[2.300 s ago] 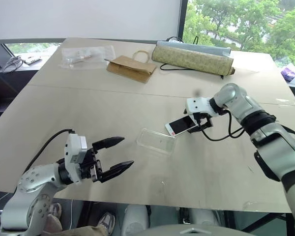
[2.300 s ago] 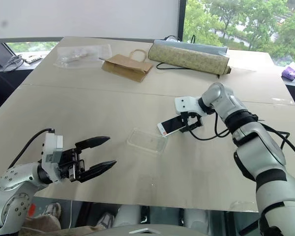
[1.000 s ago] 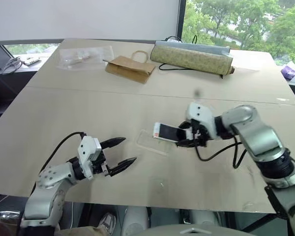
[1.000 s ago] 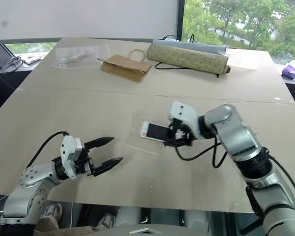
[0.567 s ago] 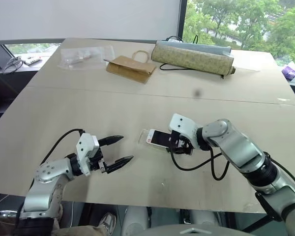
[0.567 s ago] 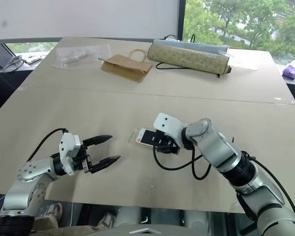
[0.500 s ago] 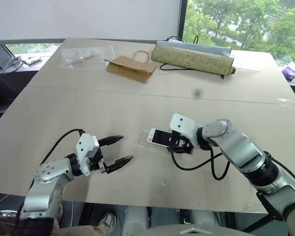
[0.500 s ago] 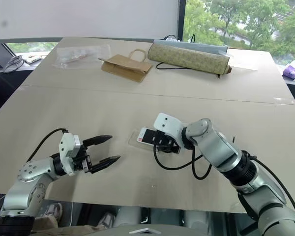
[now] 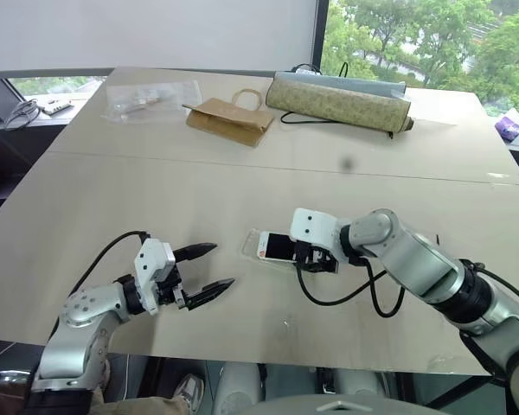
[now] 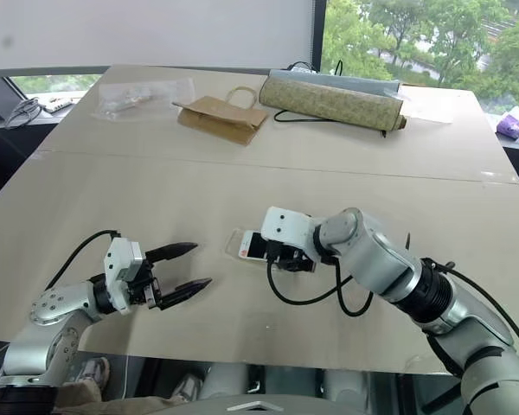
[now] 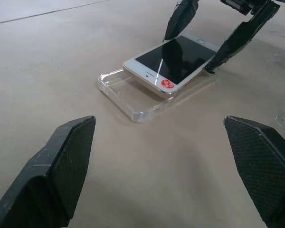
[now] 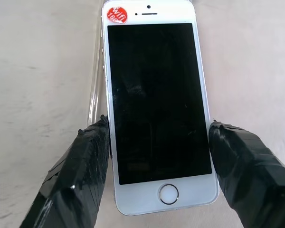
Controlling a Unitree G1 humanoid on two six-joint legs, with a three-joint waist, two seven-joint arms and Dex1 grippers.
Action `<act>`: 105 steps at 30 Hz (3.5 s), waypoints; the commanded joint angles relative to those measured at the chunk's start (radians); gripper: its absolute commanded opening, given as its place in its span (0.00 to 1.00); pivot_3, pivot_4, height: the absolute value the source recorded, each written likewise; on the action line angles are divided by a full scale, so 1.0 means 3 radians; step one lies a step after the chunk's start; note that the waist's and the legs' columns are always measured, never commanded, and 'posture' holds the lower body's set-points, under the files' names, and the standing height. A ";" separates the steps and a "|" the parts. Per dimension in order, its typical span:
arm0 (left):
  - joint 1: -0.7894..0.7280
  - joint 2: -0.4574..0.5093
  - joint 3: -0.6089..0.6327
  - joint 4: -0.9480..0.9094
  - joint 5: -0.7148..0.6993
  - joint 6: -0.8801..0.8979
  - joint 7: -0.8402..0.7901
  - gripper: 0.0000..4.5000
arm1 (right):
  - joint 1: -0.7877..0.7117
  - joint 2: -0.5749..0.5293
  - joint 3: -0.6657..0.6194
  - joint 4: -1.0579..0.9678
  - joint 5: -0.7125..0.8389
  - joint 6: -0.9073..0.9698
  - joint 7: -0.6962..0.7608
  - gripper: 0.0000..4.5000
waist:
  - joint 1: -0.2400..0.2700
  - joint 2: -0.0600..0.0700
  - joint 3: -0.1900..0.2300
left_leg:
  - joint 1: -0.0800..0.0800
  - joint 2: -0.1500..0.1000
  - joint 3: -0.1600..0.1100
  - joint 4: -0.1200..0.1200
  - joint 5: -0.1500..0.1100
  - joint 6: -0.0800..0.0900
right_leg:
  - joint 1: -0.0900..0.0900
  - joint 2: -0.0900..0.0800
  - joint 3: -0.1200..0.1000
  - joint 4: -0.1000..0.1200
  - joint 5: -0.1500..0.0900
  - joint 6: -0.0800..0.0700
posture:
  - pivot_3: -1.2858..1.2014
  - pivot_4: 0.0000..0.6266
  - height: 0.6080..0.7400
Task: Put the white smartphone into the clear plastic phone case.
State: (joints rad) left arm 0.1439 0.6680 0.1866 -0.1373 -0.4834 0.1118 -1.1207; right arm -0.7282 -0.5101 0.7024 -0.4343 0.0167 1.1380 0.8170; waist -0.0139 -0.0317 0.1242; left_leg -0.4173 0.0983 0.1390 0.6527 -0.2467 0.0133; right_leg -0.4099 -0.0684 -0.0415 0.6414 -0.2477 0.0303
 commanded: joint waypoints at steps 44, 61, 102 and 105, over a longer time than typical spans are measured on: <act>-0.0897 -0.0037 -0.0637 0.0908 0.0742 -0.0624 -0.0191 1.00 | 0.0989 -0.0655 -0.0885 -0.1208 0.0983 0.0143 -0.0432 0.97 | 0.0009 -0.0005 -0.0001 | -0.0007 -0.0002 -0.0003 0.0003 -0.0007 0.0014 | 0.0000 -0.0001 -0.0002 -0.0002 0.0000 0.0002 | 0.52 0.24 1.00; -0.0579 -0.0383 -0.0895 0.0099 0.0774 0.0214 0.0545 1.00 | 0.1375 -0.0500 -0.0985 -0.1038 0.0934 0.0053 -0.0857 0.97 | 0.0035 -0.0010 -0.0005 | 0.0001 -0.0007 -0.0021 0.0004 -0.0008 0.0017 | 0.0009 -0.0002 -0.0002 0.0000 -0.0001 0.0003 | 0.52 0.24 1.00; -0.1047 0.0135 -0.0884 0.0502 0.0490 0.0248 -0.0428 1.00 | 0.0861 -0.0531 -0.0688 -0.0434 0.1134 -0.0245 -0.0264 0.97 | 0.0089 -0.0009 -0.0004 | 0.0000 -0.0012 -0.0020 0.0002 -0.0007 0.0016 | 0.0015 -0.0005 -0.0010 -0.0001 -0.0007 0.0010 | 0.52 0.24 1.00; -0.1105 0.0111 -0.0927 0.0462 0.0497 0.0294 -0.0419 1.00 | 0.0780 -0.0504 -0.0567 -0.0356 0.1047 -0.0272 -0.0269 0.92 | 0.0088 -0.0009 -0.0004 | 0.0000 -0.0012 -0.0019 0.0003 -0.0008 0.0018 | 0.0015 -0.0005 -0.0010 -0.0002 -0.0007 0.0010 | 0.52 0.24 1.00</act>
State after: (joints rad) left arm -0.1806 0.7082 -0.0717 0.0407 -0.3374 0.1918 -1.2426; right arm -0.4813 -0.6612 0.5109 -0.5317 0.3361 1.0654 0.7210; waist 0.0124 -0.0345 0.1231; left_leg -0.4172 0.0946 0.1332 0.6538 -0.2492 0.0187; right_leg -0.4053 -0.0700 -0.0445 0.6410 -0.2499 0.0335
